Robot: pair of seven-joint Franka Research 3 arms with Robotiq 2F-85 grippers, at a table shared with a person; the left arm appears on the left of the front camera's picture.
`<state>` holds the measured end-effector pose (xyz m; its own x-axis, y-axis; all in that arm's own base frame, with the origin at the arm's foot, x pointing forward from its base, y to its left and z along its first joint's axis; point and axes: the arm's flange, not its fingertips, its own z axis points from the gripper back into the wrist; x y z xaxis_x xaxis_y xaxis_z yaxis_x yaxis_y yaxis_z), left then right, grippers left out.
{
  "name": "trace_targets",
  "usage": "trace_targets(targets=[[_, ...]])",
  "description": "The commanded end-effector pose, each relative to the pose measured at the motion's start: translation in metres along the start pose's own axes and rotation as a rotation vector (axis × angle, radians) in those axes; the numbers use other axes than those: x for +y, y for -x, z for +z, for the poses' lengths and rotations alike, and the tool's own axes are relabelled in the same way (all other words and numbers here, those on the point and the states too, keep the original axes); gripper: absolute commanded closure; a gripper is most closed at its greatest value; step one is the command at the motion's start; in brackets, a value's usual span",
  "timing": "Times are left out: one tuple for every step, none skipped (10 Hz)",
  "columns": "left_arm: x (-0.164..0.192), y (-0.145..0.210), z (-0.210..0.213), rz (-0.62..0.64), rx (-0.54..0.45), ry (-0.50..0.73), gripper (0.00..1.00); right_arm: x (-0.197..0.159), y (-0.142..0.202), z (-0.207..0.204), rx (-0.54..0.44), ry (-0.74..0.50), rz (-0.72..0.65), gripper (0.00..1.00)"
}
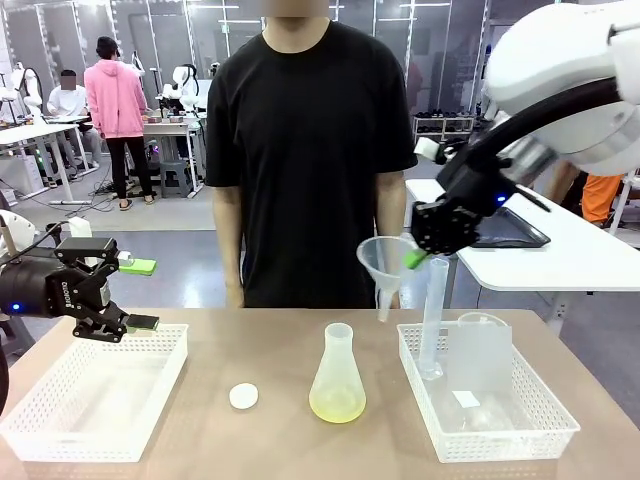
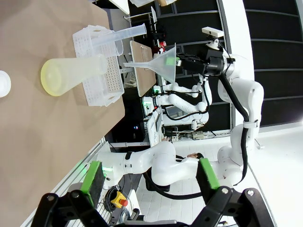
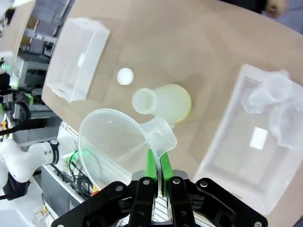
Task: Prepare the solutions needed for the experiment.
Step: Once the solution is in the Big flask , pick up the Plastic Funnel and place it back into the right Organizing basket.
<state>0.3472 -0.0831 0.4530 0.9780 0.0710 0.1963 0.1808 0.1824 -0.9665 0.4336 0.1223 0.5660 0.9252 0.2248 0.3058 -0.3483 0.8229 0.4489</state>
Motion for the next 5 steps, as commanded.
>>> trace_targets(targets=[[-0.002, -0.001, 0.000, 0.002, 0.005, 0.014, 0.00, -0.032, 0.007, 0.021, -0.019, 0.053, -0.064, 0.99], [-0.002, -0.001, 0.000, 0.002, 0.005, 0.014, 0.00, -0.046, 0.008, 0.026, -0.021, 0.073, -0.098, 0.99], [-0.002, -0.001, 0.000, 0.002, 0.005, 0.014, 0.00, -0.063, 0.007, 0.031, -0.009, 0.107, -0.140, 0.99], [-0.002, -0.001, 0.000, 0.002, 0.005, 0.014, 0.00, -0.079, 0.005, 0.037, -0.002, 0.125, -0.188, 0.99], [-0.002, -0.001, 0.000, 0.002, 0.005, 0.014, 0.00, -0.090, 0.005, 0.040, 0.001, 0.136, -0.218, 0.99]])
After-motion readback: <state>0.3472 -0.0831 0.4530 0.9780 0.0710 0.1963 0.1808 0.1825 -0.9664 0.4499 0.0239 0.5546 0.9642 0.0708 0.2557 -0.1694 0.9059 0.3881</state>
